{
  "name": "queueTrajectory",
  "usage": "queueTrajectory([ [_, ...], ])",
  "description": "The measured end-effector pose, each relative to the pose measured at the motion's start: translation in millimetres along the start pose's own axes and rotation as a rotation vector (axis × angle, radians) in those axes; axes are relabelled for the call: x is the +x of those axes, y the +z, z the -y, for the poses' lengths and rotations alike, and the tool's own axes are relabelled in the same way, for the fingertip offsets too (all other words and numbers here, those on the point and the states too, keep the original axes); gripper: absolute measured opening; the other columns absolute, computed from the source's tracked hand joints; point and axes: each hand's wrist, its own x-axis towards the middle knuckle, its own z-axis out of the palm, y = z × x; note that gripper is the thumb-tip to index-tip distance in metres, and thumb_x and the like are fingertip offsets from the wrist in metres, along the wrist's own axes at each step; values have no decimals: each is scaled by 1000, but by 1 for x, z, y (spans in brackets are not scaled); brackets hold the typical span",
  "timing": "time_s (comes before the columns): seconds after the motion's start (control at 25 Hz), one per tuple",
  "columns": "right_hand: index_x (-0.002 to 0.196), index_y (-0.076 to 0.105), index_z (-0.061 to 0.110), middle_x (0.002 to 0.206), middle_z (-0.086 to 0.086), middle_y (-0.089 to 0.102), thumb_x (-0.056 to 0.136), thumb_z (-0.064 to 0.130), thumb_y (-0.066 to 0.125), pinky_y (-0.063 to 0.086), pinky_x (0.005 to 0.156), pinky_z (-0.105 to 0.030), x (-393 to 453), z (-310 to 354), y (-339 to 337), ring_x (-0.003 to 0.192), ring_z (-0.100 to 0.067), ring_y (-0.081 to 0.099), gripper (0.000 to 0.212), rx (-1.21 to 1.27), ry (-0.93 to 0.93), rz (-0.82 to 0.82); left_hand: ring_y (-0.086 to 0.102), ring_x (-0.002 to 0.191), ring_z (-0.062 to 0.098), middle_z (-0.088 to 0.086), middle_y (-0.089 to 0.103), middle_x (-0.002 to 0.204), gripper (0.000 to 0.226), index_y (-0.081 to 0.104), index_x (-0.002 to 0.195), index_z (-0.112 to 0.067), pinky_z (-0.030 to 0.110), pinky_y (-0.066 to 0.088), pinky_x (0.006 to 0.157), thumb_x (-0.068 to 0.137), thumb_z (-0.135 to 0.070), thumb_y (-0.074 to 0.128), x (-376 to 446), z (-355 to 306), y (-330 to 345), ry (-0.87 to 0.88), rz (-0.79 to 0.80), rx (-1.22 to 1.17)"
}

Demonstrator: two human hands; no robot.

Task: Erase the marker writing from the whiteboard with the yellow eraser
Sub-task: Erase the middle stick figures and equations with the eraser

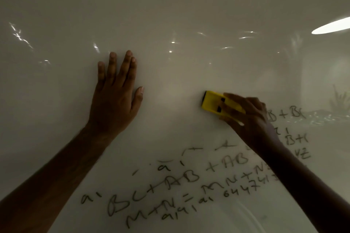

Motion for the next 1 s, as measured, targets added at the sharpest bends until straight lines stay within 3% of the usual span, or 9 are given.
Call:
queueTrajectory([
  [0.12, 135, 72, 26, 152, -2, 58, 101, 36, 68, 47, 89, -49, 14, 13, 7, 109, -32, 56, 36, 41, 49, -45, 9, 167, 45, 17, 12, 182, 74, 15, 172, -1, 50, -8, 135, 113, -40, 36, 4, -9, 2, -5, -8, 3],
  [0.36, 140, 68, 27, 157, -3, 54, 104, 34, 66, 47, 97, -50, -60, 0, -1, 125, -28, 61, 38, 3, -236, 140, 10, 166, 47, 20, 12, 181, 74, 17, 171, 1, 52, -5, 135, 113, -39, 38, 9, -22, 3, -20, 1, -11],
  [0.56, 139, 68, 27, 154, -4, 57, 100, 37, 63, 47, 94, -53, -24, -53, -23, 117, -37, 61, 40, -47, -16, 36, 9, 167, 45, 22, 11, 180, 76, 17, 171, 3, 54, -2, 135, 112, -41, 38, 11, -35, 4, -39, 14, -26],
  [0.68, 131, 72, 26, 153, 0, 58, 99, 38, 66, 48, 92, -52, 8, -39, -11, 114, -35, 58, 35, 28, 108, -39, 8, 167, 43, 22, 10, 181, 78, 15, 171, 2, 55, -2, 136, 112, -44, 36, 16, -49, 6, -40, 28, -19],
  [0.84, 136, 69, 30, 156, 1, 54, 102, 37, 64, 45, 99, -48, -47, -6, 4, 122, -29, 57, 35, 69, -40, 69, 7, 168, 41, 21, 9, 181, 81, 13, 172, 1, 51, -8, 135, 112, -51, 32, 20, -60, 10, -25, 30, -8],
  [1.0, 141, 63, 37, 156, 2, 53, 101, 40, 61, 47, 96, -48, -94, -38, -11, 120, -29, 59, 40, 19, -73, 132, 8, 168, 43, 21, 11, 181, 82, 15, 171, 1, 54, -5, 135, 113, -53, 29, 20, -60, 11, -8, 24, 6],
])
